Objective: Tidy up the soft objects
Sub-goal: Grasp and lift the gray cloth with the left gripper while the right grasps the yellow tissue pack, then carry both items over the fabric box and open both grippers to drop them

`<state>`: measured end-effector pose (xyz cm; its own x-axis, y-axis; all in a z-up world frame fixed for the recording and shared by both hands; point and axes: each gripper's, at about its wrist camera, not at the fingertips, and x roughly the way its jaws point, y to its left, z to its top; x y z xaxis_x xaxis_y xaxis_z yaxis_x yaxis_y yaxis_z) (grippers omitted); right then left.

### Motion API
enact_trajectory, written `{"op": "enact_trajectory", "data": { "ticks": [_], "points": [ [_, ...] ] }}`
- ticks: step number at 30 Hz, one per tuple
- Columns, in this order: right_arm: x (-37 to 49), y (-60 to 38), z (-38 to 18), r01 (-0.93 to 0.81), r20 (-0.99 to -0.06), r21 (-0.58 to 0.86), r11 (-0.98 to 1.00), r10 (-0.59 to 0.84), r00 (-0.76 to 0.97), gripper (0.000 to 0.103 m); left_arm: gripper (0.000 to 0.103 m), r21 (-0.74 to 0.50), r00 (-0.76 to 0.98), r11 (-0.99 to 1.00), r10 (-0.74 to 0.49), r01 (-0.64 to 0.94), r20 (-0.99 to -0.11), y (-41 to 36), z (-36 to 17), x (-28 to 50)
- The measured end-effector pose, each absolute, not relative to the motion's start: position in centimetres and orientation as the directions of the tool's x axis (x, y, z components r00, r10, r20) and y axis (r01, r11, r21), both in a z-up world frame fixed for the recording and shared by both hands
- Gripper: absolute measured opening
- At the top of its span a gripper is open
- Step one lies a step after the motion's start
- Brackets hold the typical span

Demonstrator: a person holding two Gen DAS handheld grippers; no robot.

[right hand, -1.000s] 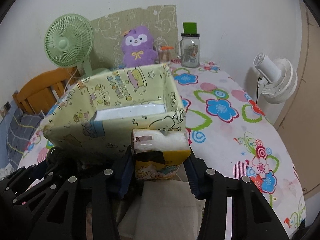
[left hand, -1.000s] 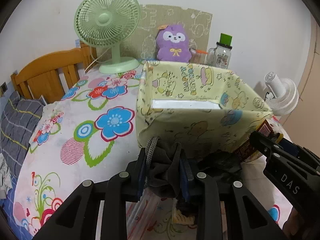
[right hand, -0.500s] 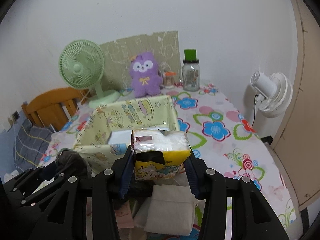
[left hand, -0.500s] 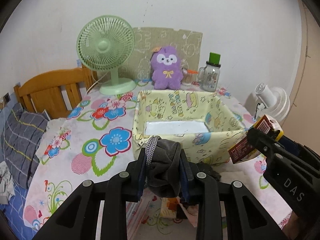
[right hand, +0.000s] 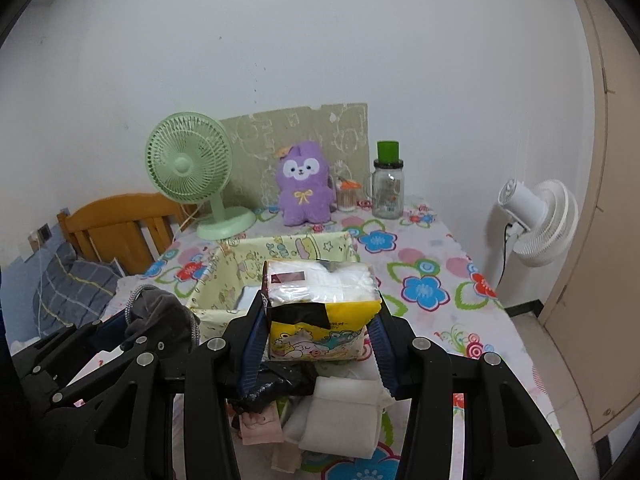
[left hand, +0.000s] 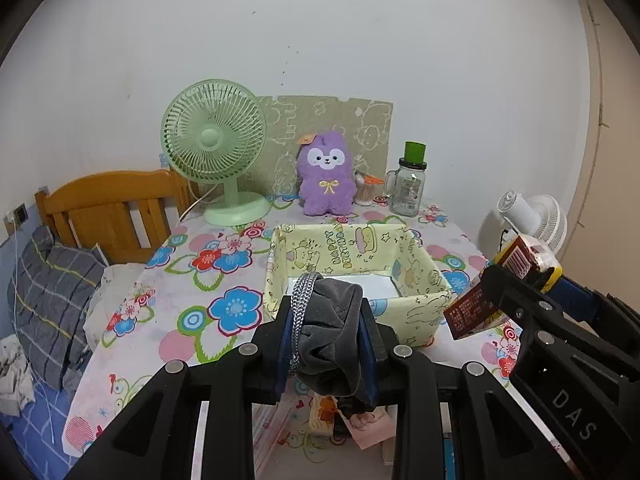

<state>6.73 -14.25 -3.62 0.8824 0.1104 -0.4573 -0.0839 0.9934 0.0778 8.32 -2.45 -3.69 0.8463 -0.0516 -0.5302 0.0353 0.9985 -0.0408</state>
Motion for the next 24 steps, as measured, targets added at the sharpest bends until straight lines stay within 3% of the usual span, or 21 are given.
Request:
{"op": "enact_trajectory", "data": {
  "ticks": [24],
  "points": [
    [10.4, -14.3, -1.6, -0.090, -0.437, 0.071, 0.993, 0.112, 0.892, 0.051, 0.028, -0.027, 0.868, 0.999, -0.048, 0.040, -0.495, -2.7, -1.7, 12.3]
  ]
}}
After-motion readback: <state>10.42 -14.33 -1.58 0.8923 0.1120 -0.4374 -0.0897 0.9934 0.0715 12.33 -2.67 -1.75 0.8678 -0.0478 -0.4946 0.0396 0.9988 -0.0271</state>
